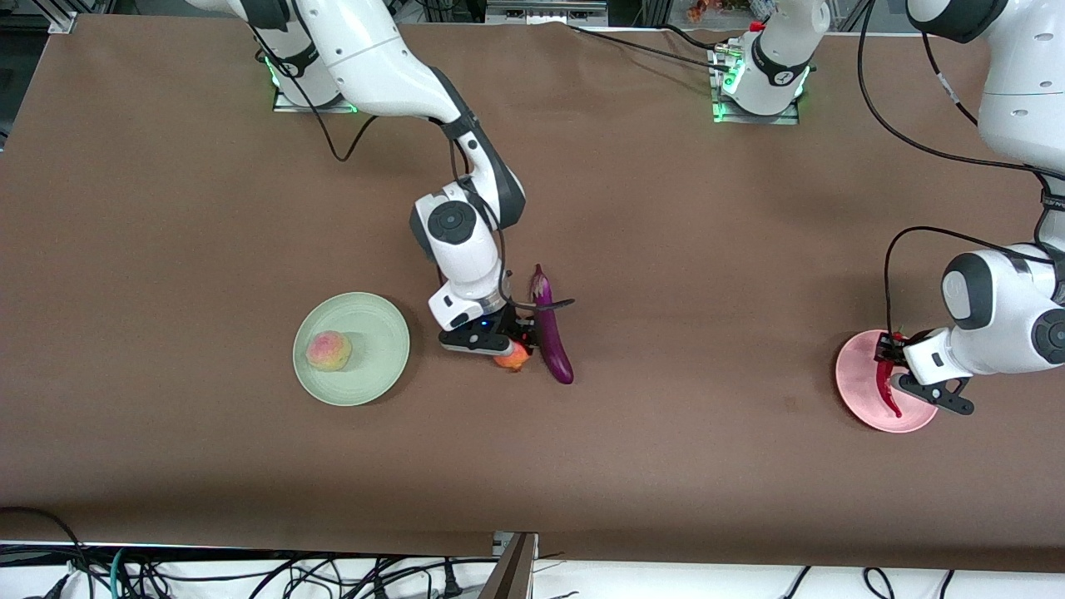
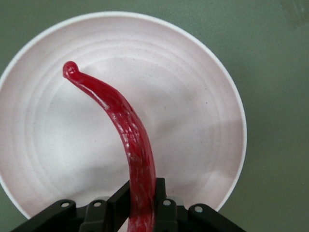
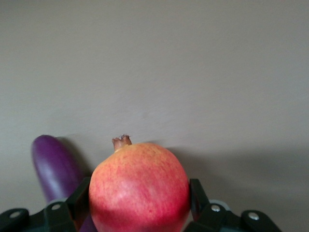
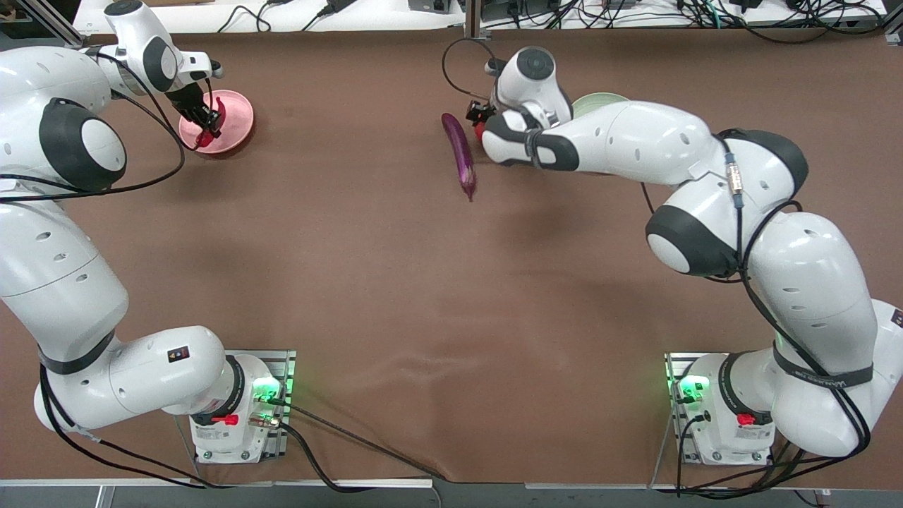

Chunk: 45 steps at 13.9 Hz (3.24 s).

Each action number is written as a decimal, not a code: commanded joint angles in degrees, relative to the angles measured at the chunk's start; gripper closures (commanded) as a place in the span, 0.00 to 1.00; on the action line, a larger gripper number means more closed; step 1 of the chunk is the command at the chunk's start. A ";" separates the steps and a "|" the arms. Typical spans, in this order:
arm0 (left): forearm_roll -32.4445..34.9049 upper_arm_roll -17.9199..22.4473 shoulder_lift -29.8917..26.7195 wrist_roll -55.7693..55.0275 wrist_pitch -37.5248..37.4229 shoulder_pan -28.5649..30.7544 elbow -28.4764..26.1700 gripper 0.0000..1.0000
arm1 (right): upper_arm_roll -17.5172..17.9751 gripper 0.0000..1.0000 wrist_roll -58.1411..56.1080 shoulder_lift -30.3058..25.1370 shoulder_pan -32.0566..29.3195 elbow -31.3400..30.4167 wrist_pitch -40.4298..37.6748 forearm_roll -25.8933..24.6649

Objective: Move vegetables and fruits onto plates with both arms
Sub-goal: 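Release the chili on the pink plate while the right gripper carries the pomegranate, then place the pomegranate on the green plate while the left gripper reaches the eggplant, then grasp the purple eggplant with the left gripper while the right arm retracts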

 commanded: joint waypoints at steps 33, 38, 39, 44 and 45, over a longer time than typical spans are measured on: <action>-11.90 -5.70 4.90 -80.84 8.56 -41.87 9.93 0.00 | -20.57 0.00 -47.91 -15.57 -11.48 7.79 -51.04 -2.09; -11.90 -5.60 7.45 -83.47 10.05 -44.95 10.28 0.00 | -24.45 0.00 -52.17 -21.28 -11.57 9.65 -62.57 -2.18; -11.90 -5.43 7.71 -83.57 11.19 -45.66 10.28 0.00 | -24.37 0.00 -51.90 -22.94 -12.09 9.48 -63.81 -2.36; -11.99 -5.51 8.86 -82.69 11.38 -45.58 10.28 0.21 | -1.40 0.00 -51.99 -32.78 -30.34 4.57 -64.97 -10.75; -11.90 -5.43 8.95 -82.60 11.38 -45.58 10.28 0.35 | 4.05 0.00 -51.98 -34.28 -33.95 3.08 -64.62 -14.10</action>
